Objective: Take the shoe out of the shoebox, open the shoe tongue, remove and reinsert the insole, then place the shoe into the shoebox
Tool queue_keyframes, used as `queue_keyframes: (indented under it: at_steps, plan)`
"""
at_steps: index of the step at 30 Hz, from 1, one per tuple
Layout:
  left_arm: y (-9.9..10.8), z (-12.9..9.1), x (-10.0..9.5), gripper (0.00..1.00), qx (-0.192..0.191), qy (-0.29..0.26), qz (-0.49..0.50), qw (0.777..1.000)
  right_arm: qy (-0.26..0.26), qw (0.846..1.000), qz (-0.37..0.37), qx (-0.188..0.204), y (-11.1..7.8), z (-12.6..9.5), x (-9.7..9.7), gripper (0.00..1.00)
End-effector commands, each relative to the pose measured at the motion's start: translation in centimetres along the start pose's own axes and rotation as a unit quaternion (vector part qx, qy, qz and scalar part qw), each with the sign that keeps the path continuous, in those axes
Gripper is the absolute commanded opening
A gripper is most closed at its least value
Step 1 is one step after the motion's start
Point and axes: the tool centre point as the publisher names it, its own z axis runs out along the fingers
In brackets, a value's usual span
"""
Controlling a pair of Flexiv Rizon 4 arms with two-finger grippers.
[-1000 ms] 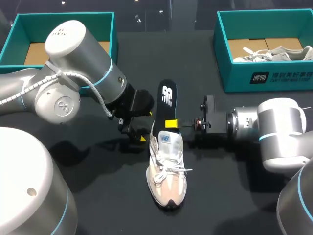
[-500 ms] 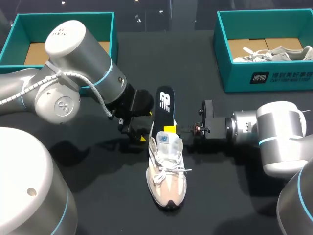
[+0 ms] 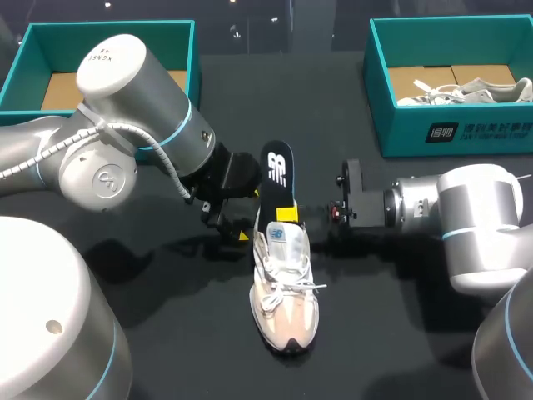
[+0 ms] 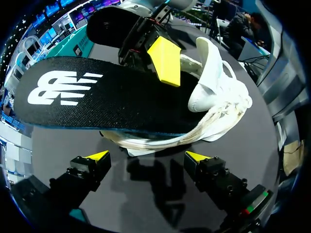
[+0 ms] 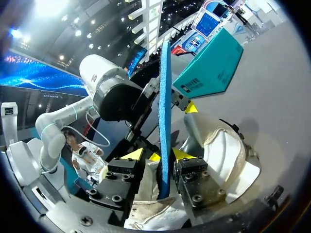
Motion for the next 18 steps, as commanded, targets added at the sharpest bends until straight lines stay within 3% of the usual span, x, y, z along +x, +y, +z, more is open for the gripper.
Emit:
queue_keyframes:
  at_steps: [1, 13, 16, 17, 18]
  plan:
    - [0.1, -0.2, 0.1, 1.00, 0.000, 0.000, 0.001, 1.000, 0.001, 1.000, -0.007, 0.007, 0.6, 0.0, 0.3, 0.32]
    - [0.1, -0.2, 0.1, 1.00, 0.000, 0.000, 0.001, 1.000, 0.004, 0.999, -0.026, 0.020, 2.7, 0.4, 0.1, 0.28]
    - [0.1, -0.2, 0.1, 1.00, 0.000, 0.000, 0.001, 1.000, 0.004, 1.000, -0.020, 0.018, 3.1, 0.5, -0.3, 0.14]
    - [0.1, -0.2, 0.1, 1.00, 0.000, 0.000, 0.001, 1.000, 0.006, 1.000, -0.018, 0.020, 3.2, 0.5, -0.5, 0.00]
    - [0.1, -0.2, 0.1, 1.00, 0.000, 0.000, 0.001, 1.000, 0.006, 1.000, -0.015, 0.021, 3.2, 0.6, -0.6, 0.00]
